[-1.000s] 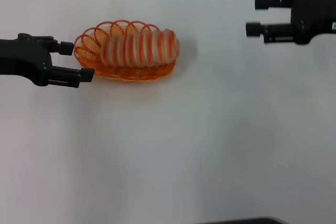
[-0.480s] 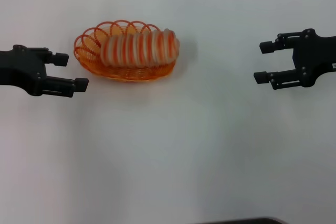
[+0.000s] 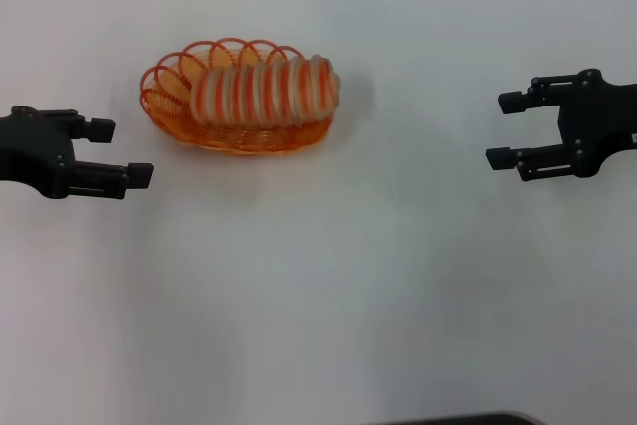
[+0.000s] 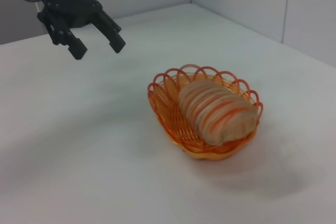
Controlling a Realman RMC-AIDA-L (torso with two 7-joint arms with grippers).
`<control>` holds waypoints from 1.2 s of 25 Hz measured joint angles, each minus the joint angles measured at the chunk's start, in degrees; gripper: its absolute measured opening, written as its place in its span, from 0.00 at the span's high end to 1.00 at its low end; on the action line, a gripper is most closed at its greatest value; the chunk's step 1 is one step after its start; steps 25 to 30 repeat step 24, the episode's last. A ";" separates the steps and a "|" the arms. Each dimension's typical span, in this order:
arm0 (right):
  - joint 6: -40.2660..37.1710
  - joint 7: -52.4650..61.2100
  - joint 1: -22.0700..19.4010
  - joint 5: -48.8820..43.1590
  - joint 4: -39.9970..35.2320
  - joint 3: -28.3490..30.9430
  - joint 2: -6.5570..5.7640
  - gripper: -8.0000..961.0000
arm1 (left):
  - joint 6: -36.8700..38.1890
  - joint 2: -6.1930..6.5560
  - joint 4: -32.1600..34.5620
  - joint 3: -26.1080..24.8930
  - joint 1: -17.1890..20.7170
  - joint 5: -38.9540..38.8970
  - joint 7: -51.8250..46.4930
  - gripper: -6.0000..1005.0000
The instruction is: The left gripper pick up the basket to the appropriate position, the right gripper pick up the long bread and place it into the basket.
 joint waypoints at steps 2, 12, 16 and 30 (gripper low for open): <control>0.52 -0.79 -0.57 0.19 0.00 0.54 0.30 0.19 | -0.50 -0.01 -0.46 -0.11 0.07 0.00 0.27 0.12; 1.41 -4.45 -0.11 0.48 0.00 2.74 2.49 0.19 | -1.39 -0.20 -2.70 0.45 -0.14 0.00 0.81 0.12; 1.84 -4.47 0.48 0.44 0.00 2.62 2.74 0.19 | -1.39 -0.22 -2.83 0.49 -0.12 -0.01 0.83 0.12; 2.96 -4.17 0.78 0.27 0.06 2.49 2.91 0.19 | -1.39 -0.23 -2.83 0.50 -0.20 -0.01 0.84 0.12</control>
